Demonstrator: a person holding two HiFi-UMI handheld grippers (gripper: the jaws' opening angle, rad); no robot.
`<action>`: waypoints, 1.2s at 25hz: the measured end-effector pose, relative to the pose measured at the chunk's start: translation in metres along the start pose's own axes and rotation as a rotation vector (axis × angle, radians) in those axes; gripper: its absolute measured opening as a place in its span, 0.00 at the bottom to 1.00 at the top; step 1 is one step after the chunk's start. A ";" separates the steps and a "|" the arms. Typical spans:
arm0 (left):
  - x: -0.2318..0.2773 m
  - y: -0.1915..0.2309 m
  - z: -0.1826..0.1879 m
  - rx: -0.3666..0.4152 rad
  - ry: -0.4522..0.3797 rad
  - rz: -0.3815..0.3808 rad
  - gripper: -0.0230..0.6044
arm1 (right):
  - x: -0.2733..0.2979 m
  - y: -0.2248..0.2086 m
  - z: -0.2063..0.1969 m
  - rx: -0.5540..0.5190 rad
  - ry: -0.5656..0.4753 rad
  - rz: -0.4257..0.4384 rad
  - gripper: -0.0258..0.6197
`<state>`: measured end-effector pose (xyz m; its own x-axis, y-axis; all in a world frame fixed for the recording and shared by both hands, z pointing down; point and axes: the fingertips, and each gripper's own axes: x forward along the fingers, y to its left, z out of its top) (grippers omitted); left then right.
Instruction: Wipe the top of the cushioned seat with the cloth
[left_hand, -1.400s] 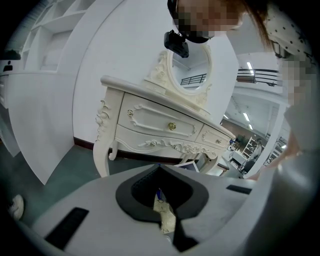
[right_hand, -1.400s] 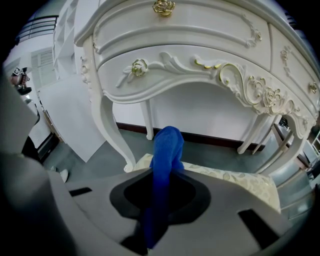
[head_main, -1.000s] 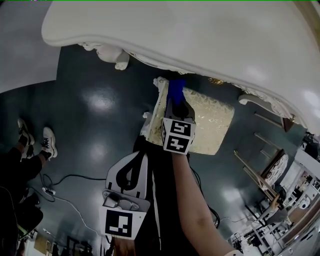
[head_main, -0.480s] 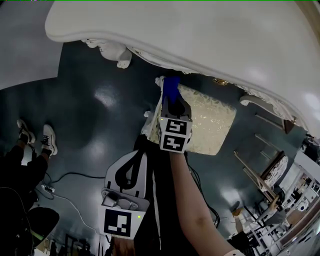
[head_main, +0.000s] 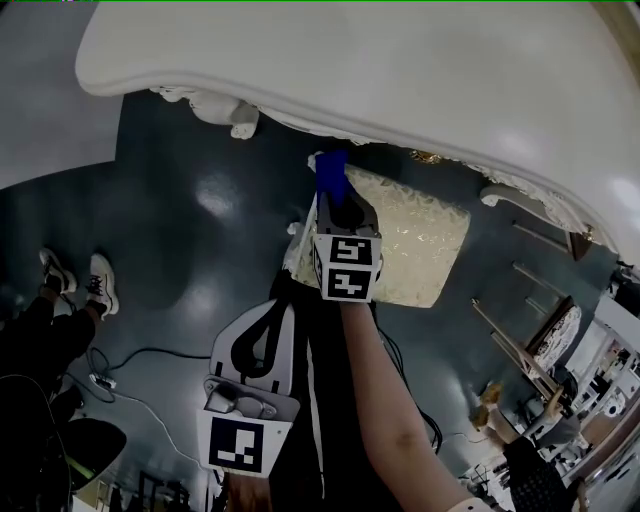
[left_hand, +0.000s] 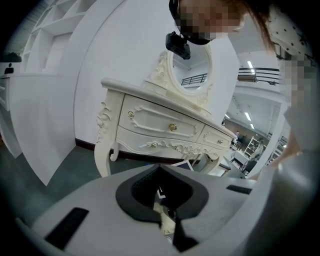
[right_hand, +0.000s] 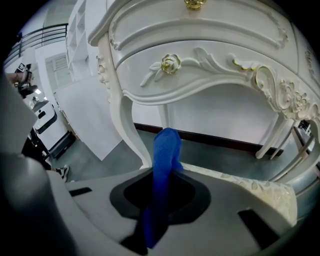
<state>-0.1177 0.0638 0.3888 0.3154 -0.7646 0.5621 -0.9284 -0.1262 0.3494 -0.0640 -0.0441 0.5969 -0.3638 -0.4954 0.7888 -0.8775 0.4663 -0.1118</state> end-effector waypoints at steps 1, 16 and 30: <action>0.001 -0.003 0.001 0.005 0.000 -0.005 0.03 | -0.003 -0.001 0.002 0.005 -0.007 0.008 0.14; 0.031 -0.075 0.031 0.083 -0.019 -0.151 0.03 | -0.138 -0.094 0.022 0.173 -0.190 -0.100 0.14; 0.051 -0.133 0.012 0.163 0.051 -0.246 0.03 | -0.187 -0.253 -0.100 0.249 -0.056 -0.405 0.14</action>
<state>0.0197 0.0344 0.3619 0.5405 -0.6663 0.5137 -0.8409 -0.4065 0.3574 0.2572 0.0036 0.5376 0.0125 -0.6425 0.7662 -0.9979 0.0413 0.0508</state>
